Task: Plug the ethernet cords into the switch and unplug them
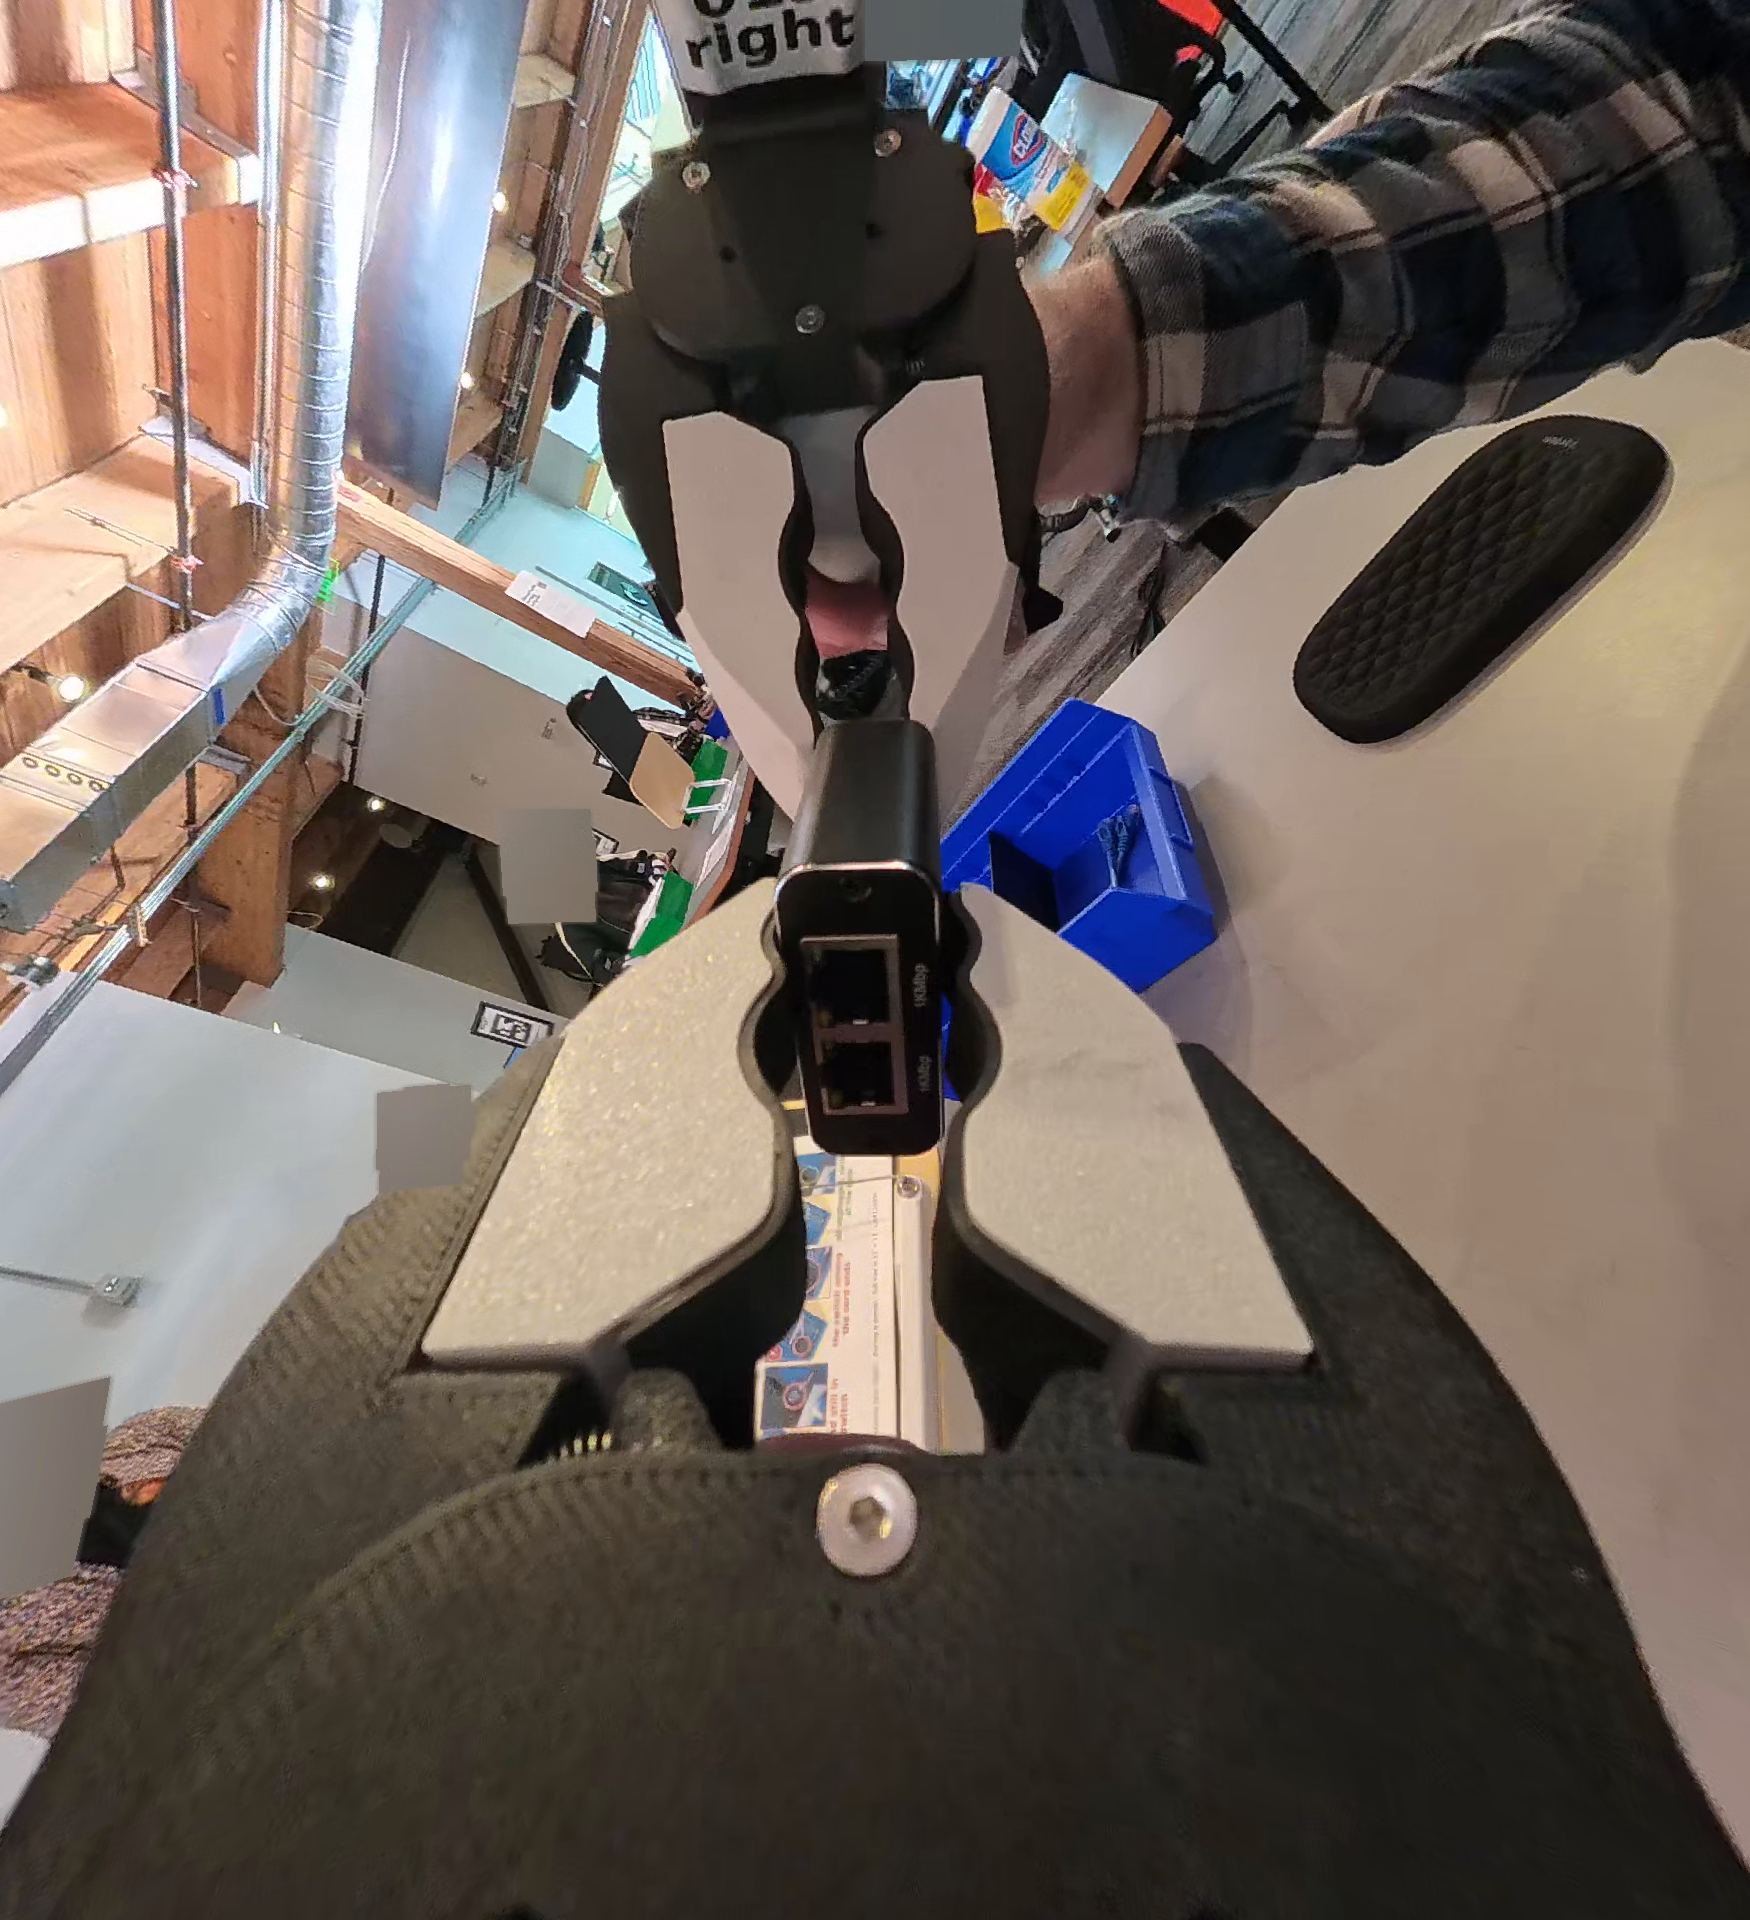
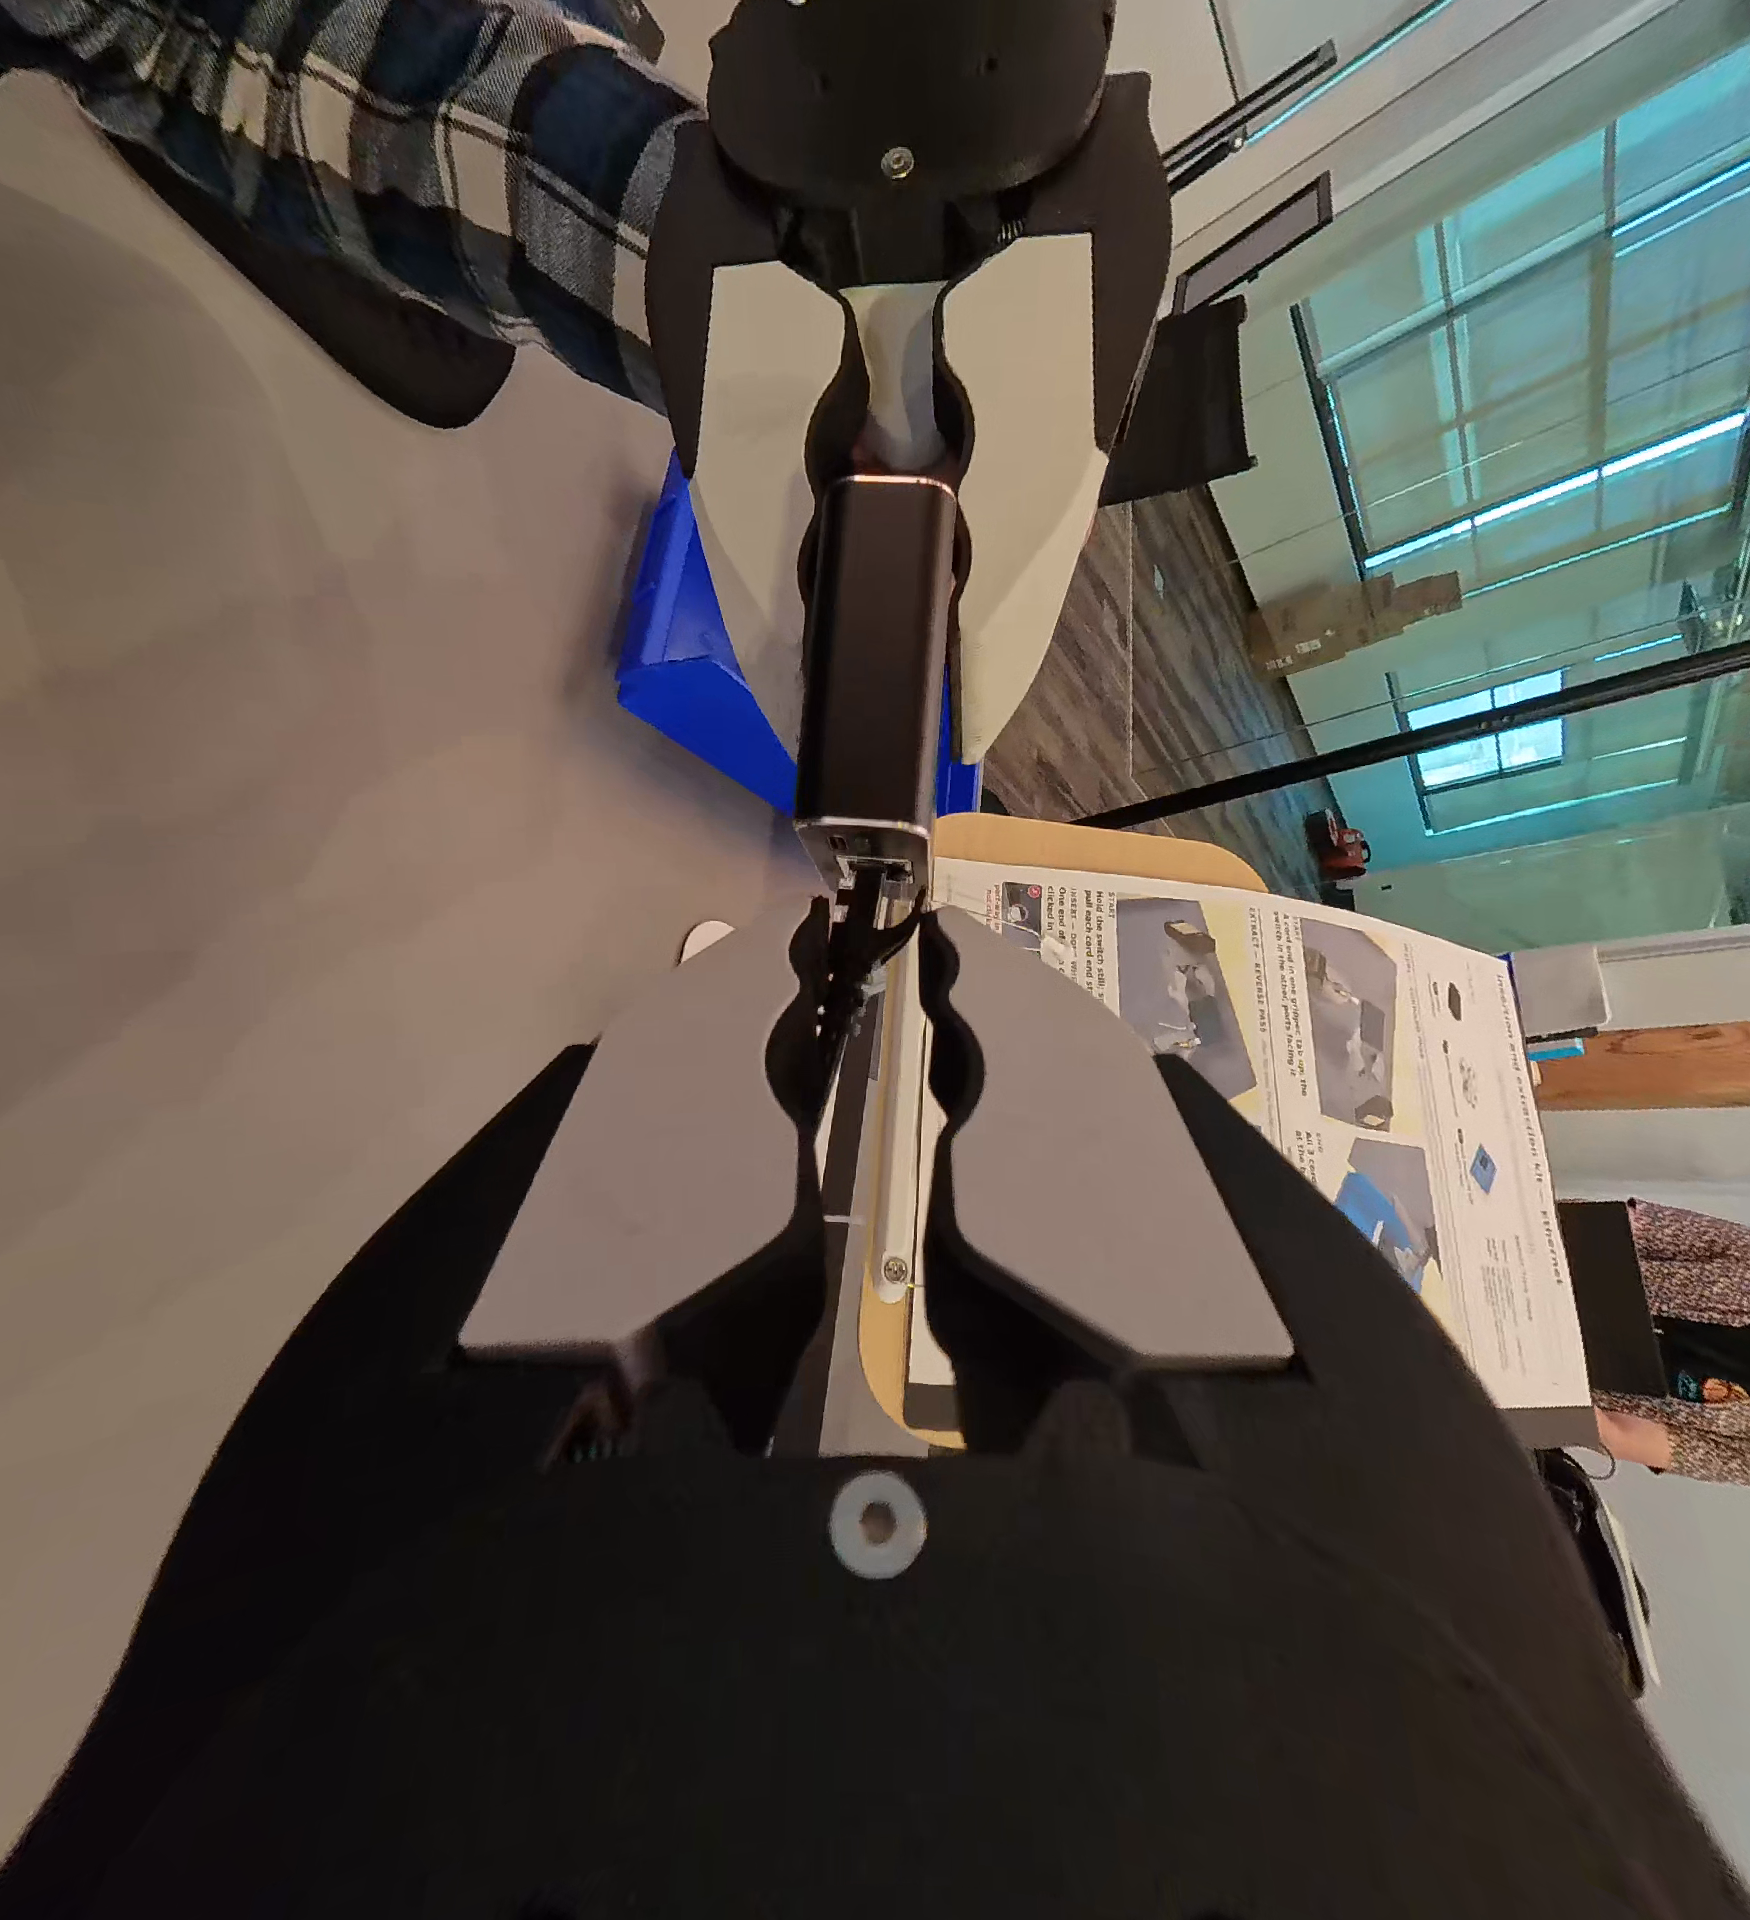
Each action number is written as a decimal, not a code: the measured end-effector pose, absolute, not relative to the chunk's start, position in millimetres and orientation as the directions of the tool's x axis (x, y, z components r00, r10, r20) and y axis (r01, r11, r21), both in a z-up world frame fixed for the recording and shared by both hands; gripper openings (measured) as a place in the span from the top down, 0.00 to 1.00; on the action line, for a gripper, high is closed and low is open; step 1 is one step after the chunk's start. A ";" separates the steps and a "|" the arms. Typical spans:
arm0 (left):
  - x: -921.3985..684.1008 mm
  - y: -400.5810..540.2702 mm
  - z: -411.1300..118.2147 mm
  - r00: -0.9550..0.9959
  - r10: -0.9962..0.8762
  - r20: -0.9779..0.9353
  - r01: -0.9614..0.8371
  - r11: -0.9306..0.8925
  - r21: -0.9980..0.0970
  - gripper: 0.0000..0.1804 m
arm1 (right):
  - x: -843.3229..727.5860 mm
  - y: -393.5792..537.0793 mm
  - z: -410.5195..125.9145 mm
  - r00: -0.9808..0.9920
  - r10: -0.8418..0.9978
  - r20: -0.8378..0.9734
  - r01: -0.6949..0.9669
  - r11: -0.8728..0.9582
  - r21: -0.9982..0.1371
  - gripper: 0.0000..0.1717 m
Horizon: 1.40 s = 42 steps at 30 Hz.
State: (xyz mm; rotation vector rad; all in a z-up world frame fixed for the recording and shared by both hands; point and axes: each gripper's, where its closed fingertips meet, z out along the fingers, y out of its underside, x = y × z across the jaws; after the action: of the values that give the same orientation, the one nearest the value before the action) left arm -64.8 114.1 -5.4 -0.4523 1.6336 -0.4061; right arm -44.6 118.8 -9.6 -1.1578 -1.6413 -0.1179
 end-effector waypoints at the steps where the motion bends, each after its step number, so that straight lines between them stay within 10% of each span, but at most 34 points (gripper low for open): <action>1: -64.9 113.7 -5.0 -0.095 -0.513 -0.853 -0.054 0.858 -0.510 0.87 | -45.0 118.5 -9.0 0.046 0.616 0.786 0.719 0.526 -0.454 0.91; 42: -86.9 126.1 4.1 -0.028 -0.502 -0.864 -0.130 0.859 -0.495 0.87 | 34.2 121.4 -16.7 0.126 0.529 0.839 0.864 0.357 -0.354 0.93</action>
State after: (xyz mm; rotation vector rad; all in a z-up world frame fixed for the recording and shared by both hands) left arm -86.9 126.1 4.1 -0.5092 1.5905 -0.3187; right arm 34.2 121.4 -16.7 -1.3046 -1.5383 -0.3892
